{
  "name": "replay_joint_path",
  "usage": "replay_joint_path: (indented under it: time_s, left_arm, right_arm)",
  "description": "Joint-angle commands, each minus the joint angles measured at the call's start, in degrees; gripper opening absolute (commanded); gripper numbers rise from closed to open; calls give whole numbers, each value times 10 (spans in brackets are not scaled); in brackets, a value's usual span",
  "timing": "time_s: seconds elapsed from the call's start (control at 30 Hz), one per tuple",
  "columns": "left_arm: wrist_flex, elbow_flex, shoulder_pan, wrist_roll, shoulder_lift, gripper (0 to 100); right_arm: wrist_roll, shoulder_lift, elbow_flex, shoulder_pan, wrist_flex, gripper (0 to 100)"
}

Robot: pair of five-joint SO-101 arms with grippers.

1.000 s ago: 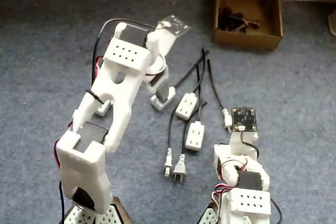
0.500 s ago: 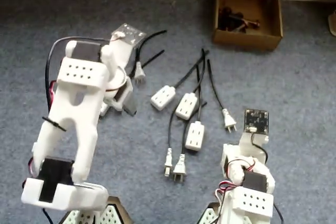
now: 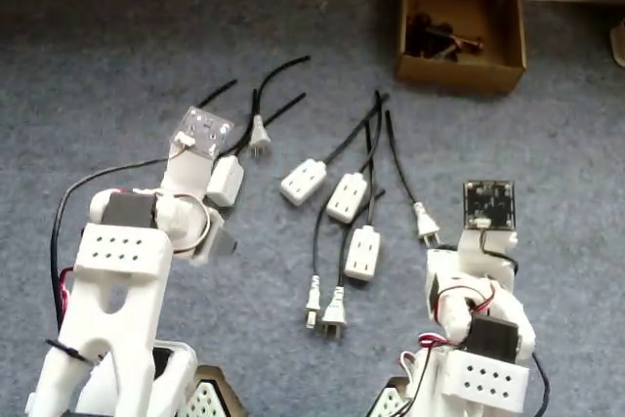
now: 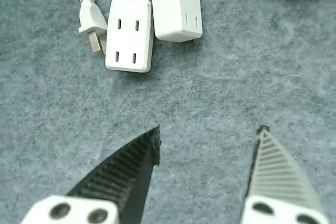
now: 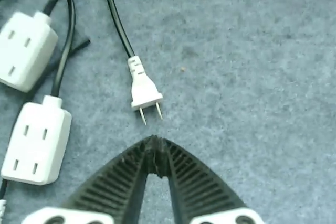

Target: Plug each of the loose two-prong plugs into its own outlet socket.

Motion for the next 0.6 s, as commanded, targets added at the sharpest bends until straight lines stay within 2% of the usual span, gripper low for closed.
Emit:
replay_joint_path:
  time_s: [0.0, 0.17, 0.27, 0.4, 0.57]
  left_arm:
    - [-18, 22, -13, 4, -39, 270]
    - [-64, 76, -14, 4, -38, 270]
    - [-99, 98, -15, 4, -42, 270]
    - [-103, 99, -15, 5, -43, 270]
    - [-106, 100, -15, 5, -43, 270]
  right_arm:
    - [7, 1, -87, -24, 31, 7]
    - [4, 2, -143, -27, 65, 7]
    - [-24, 14, -168, -27, 80, 23]
    - [-43, 107, -204, -27, 84, 70]
    - [-41, 247, -276, -27, 82, 70]
